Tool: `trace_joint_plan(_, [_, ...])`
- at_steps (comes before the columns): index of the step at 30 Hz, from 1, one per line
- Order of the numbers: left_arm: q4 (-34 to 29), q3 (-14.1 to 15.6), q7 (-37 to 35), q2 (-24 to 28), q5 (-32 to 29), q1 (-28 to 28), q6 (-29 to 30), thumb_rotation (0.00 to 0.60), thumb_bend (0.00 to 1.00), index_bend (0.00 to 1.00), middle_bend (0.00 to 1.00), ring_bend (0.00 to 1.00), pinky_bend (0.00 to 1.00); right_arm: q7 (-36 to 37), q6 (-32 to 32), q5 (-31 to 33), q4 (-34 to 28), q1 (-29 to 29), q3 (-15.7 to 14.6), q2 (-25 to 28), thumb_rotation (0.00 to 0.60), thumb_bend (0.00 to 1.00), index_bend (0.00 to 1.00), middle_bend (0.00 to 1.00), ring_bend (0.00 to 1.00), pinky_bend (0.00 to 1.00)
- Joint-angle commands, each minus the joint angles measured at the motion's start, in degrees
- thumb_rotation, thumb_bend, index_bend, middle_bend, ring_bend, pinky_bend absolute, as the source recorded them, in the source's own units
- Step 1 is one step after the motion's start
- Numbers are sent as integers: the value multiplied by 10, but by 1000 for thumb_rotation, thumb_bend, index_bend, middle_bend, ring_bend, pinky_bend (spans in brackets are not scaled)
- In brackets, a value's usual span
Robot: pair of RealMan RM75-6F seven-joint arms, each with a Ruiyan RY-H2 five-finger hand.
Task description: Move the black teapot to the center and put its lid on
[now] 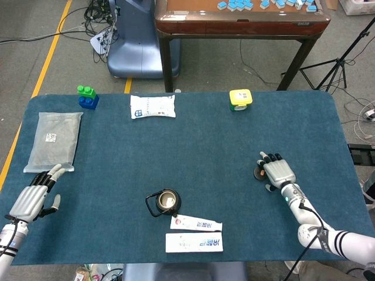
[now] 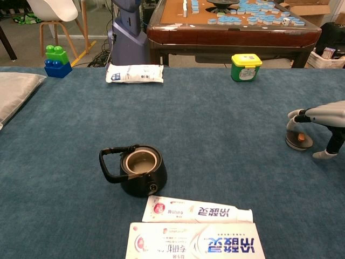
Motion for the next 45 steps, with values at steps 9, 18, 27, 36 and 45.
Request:
trace_joint_plan(9, [2,0,-2,0,2,3,4,600,575,0,0,0,0,8,-5,0,12,5,0,-10,600,286,218,0,0,0])
trace_joint_plan(18, [9,0,-6,-3,2,5,5,600,573,0,0,0,0,17,-12,-2,25,9,1,-17,600,285,265,0,0,0])
trace_joint_plan(27, [14,0,-13,-4,3,6,3,600,570,0,0,0,0,21,-13,-4,33,12,2,-25,600,285,324,0,0,0])
trace_joint_plan(36, [14,0,-11,-3,2,6,2,600,569,0,0,0,0,22,-14,-2,33,16,4,-27,600,286,380,0,0,0])
trace_joint_plan(45, [14,-2,-7,-3,-3,3,-6,600,568,0,0,0,0,25,-11,-3,31,16,4,-23,600,287,450,0,0,0])
